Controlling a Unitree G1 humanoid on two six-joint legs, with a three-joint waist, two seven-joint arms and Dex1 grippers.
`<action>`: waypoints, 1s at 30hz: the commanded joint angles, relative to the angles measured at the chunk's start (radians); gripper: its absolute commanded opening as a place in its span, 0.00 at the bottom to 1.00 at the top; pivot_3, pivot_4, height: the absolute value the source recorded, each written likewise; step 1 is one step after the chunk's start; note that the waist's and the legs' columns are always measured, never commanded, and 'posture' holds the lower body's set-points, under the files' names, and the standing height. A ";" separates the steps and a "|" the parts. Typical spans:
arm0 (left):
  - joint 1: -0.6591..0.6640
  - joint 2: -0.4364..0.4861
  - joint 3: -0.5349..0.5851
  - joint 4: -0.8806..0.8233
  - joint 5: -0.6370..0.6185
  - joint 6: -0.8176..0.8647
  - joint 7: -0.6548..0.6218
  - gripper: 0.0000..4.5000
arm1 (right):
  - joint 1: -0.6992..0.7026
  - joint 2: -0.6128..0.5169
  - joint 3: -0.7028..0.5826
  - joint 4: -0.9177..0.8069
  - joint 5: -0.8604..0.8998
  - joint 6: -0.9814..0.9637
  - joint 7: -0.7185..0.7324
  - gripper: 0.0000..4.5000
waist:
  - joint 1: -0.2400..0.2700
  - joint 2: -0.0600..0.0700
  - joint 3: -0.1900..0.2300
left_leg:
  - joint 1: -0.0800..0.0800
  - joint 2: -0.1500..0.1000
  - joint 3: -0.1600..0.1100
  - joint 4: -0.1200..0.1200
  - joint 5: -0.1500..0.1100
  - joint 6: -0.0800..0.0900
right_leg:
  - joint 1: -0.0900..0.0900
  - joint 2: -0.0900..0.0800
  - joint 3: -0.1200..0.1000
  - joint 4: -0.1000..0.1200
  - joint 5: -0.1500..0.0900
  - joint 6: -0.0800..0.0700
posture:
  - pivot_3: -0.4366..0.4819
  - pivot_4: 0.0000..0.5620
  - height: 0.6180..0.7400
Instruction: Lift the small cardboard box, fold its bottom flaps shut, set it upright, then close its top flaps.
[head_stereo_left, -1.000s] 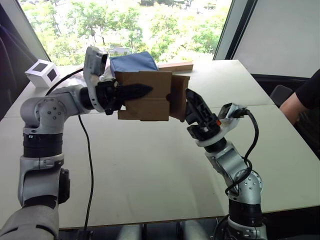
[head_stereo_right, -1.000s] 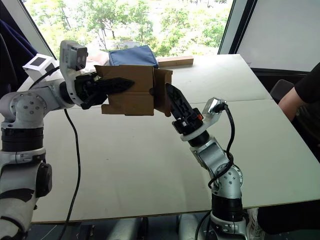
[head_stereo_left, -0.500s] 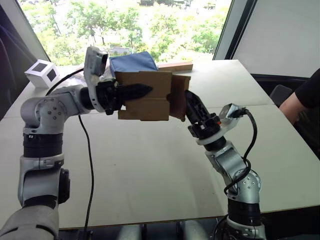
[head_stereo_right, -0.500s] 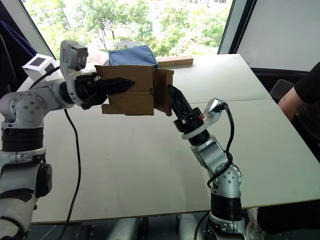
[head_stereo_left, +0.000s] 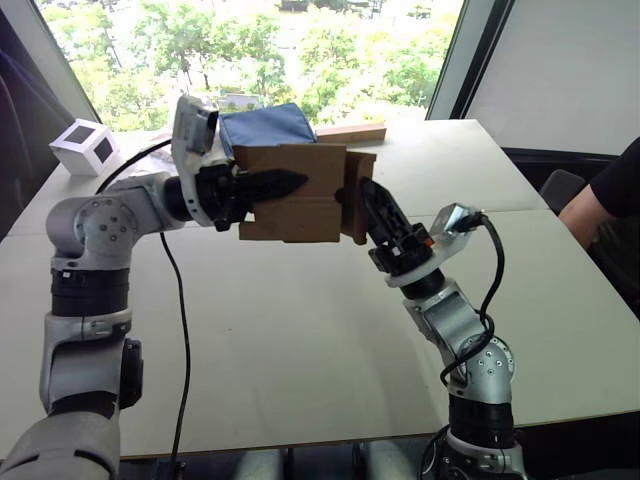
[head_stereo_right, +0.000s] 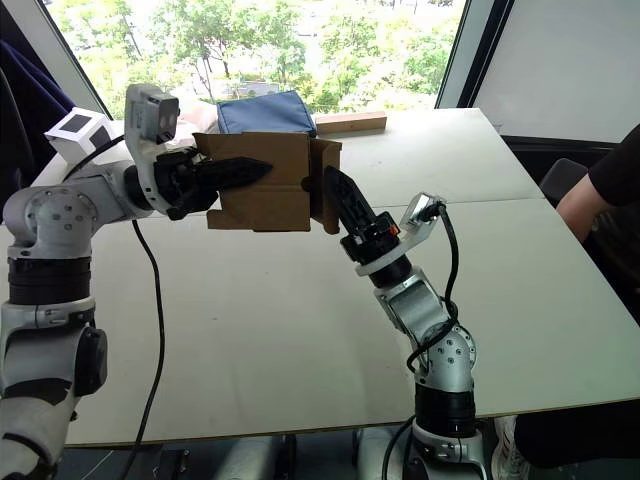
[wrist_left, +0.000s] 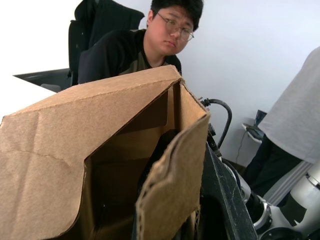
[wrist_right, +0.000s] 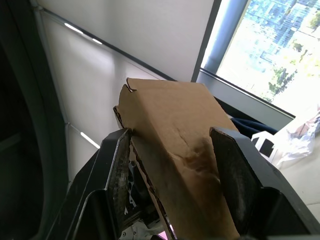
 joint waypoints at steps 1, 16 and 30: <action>-0.006 -0.001 0.012 -0.039 -0.005 -0.022 0.001 0.00 | -0.018 0.016 0.010 -0.021 -0.002 -0.010 -0.002 0.57 | 0.000 0.000 0.000 | 0.000 0.000 0.000 0.000 0.000 0.000 | 0.000 0.000 0.000 0.000 0.000 0.000 | 0.48 0.27 0.98; 0.014 -0.026 -0.012 -0.055 0.018 -0.051 0.012 0.00 | -0.038 0.046 0.022 -0.017 -0.019 -0.010 -0.007 0.57 | -0.001 0.000 0.000 | 0.000 0.000 0.000 0.000 0.000 0.000 | 0.000 0.000 0.000 0.000 0.000 0.000 | 0.48 0.27 0.98; -0.011 -0.083 0.011 -0.031 0.004 -0.051 0.041 0.00 | -0.036 0.035 0.073 -0.051 -0.041 0.032 0.021 0.57 | -0.001 0.000 0.000 | 0.000 0.000 0.000 0.000 0.000 0.000 | 0.000 0.000 0.000 0.000 0.000 0.000 | 0.48 0.27 0.98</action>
